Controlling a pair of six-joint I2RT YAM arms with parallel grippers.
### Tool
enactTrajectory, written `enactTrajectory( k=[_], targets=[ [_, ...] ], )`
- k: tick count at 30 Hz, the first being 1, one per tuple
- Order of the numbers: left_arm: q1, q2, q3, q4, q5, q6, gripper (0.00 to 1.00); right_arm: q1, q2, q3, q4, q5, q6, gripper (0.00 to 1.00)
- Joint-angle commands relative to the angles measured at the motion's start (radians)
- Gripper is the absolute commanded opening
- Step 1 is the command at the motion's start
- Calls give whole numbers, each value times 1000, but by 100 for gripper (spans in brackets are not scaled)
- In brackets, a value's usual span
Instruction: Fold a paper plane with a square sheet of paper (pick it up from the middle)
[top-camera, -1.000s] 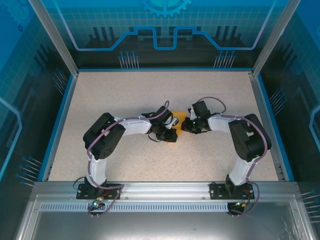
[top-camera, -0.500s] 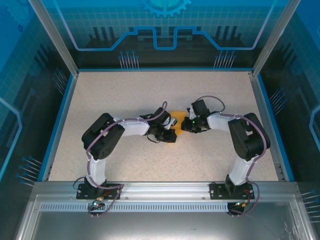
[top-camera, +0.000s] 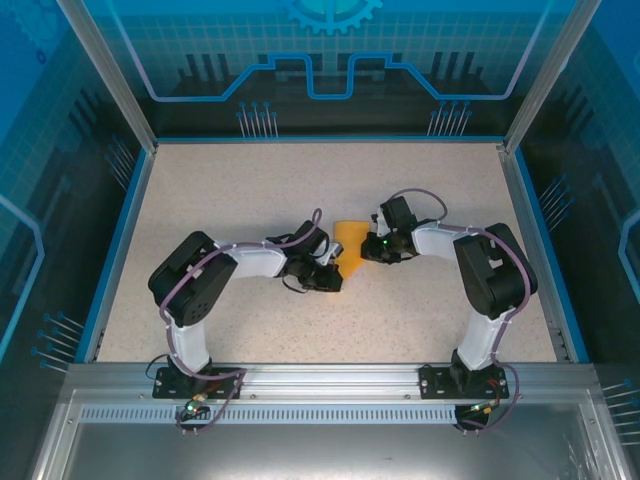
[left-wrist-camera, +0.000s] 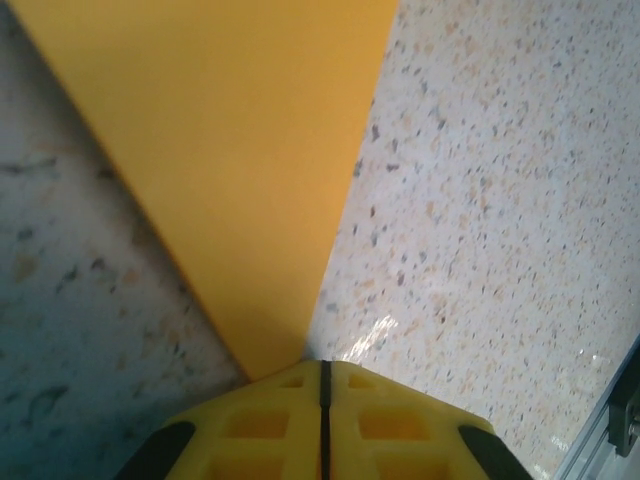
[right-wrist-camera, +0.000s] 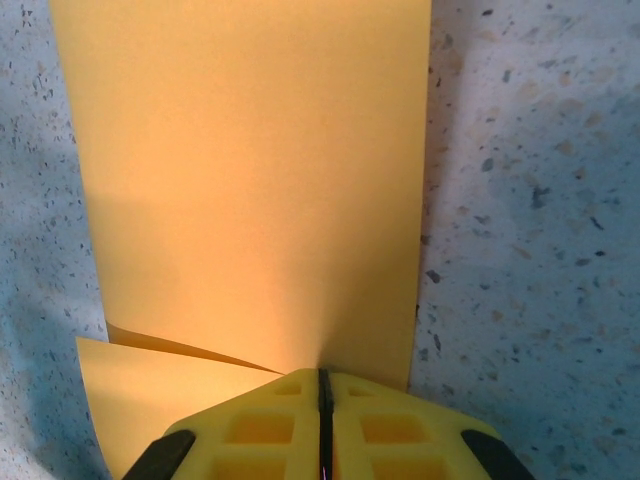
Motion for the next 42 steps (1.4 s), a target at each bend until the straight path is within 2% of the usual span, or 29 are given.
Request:
enactTrajectory(
  k=[1,10,21,29,35,42],
  targets=[
    [8,-48,-29,-157,16,-2,9,3,86,-33,-102,156,-23,9],
    [7,-107,122,-20,78,-111,9,16,79,-29,-100,134,-22,9],
    [12,105,246,-60,56,-36,8,19,52,-17,-104,96,-23,9],
    [59,145,234,-71,-16,-15,8,19,54,-12,-119,95,-41,9],
    [72,176,231,-74,-21,-14,8,19,49,-5,-124,83,-43,10],
    [74,190,227,-90,-32,-2,8,10,-20,0,-112,27,-27,18]
  ],
)
